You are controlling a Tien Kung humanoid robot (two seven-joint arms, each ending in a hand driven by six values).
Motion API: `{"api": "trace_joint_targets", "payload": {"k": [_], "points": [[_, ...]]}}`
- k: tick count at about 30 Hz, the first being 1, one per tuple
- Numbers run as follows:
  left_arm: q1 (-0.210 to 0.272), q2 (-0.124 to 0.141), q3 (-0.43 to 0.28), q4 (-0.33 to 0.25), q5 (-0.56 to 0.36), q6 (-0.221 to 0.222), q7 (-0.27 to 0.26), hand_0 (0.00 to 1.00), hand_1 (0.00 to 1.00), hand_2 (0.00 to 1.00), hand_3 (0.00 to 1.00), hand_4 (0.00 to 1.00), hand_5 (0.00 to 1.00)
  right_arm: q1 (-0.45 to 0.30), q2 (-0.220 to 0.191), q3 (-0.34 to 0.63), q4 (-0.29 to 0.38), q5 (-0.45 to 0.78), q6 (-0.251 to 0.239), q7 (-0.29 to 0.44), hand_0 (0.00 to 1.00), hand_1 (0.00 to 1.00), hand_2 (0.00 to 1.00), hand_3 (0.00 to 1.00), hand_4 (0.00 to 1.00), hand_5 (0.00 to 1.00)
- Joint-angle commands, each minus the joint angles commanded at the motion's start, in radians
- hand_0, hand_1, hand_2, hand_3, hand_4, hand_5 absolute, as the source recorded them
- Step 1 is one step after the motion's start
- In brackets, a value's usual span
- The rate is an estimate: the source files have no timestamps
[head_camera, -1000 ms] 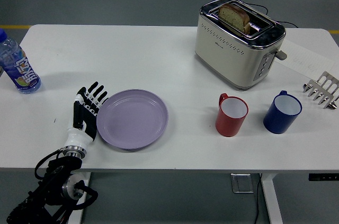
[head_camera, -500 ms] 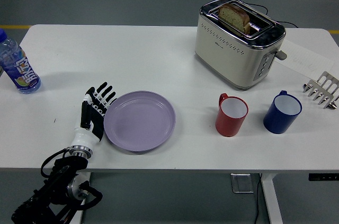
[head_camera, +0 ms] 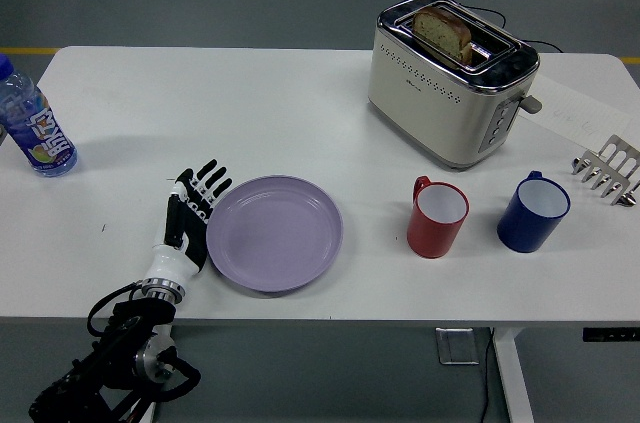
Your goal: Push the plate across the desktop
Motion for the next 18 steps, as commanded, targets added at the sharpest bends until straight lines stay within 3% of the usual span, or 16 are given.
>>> {"api": "trace_joint_targets", "payload": {"k": [18], "points": [[-0.012,0.0,0.053,0.002,-0.011,0.001,-0.004,0.817,0.859,0.859,0.836,0.523,0.998,-0.005,0.002,0.008,0.001,-0.01,-0.002,-0.006,0.59,0.523,0.61,0.593,0.362,0.537]]}}
